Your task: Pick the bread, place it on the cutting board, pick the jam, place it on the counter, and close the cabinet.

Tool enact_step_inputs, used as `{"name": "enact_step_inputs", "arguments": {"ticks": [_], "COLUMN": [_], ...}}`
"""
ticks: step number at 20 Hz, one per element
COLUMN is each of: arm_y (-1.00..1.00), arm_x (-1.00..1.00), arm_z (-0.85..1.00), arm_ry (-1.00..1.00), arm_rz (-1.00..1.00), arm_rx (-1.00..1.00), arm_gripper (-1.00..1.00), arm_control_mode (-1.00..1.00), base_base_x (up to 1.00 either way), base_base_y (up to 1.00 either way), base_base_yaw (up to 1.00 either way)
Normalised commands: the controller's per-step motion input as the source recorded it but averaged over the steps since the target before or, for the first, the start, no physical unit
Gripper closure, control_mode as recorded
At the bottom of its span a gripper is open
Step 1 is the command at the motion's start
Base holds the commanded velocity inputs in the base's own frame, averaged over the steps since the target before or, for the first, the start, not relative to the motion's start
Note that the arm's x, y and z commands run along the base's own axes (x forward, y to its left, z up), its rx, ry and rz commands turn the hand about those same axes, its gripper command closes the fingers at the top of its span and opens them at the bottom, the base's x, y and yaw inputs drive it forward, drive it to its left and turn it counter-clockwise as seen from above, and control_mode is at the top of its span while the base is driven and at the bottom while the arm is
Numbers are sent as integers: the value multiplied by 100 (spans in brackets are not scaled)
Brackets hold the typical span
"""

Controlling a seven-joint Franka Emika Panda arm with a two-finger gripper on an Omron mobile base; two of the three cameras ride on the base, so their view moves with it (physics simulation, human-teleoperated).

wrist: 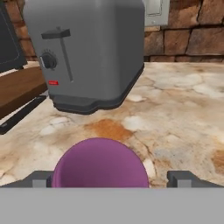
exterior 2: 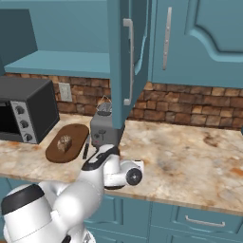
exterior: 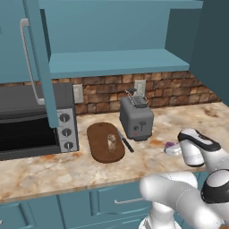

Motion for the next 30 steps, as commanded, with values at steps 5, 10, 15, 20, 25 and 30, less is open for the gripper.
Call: {"name": "enact_step_inputs", "arguments": {"ticks": [5,10,15,20,25,30], "arm_y": [3,0,0,0,-2,-2], "arm_x": [-18,-20,-18,-12,-14,-18], "arm_z": [4,21,19,24,24,23], "arm_ry": [-3,-6,-5,-3,0,-1], "arm_rz": [0,0,0,0,0,0], "arm_rx": [0,0,0,0,0,0], "arm_gripper": [-100,-100,-100,-100,-100,-100], "arm_control_mode": [-100,-100,-100,-100,-100,-100], "base_base_x": [0,0,0,0,0,0], "base_base_y": [0,0,0,0,0,0], "base_base_yaw": [0,0,0,0,0,0]}}
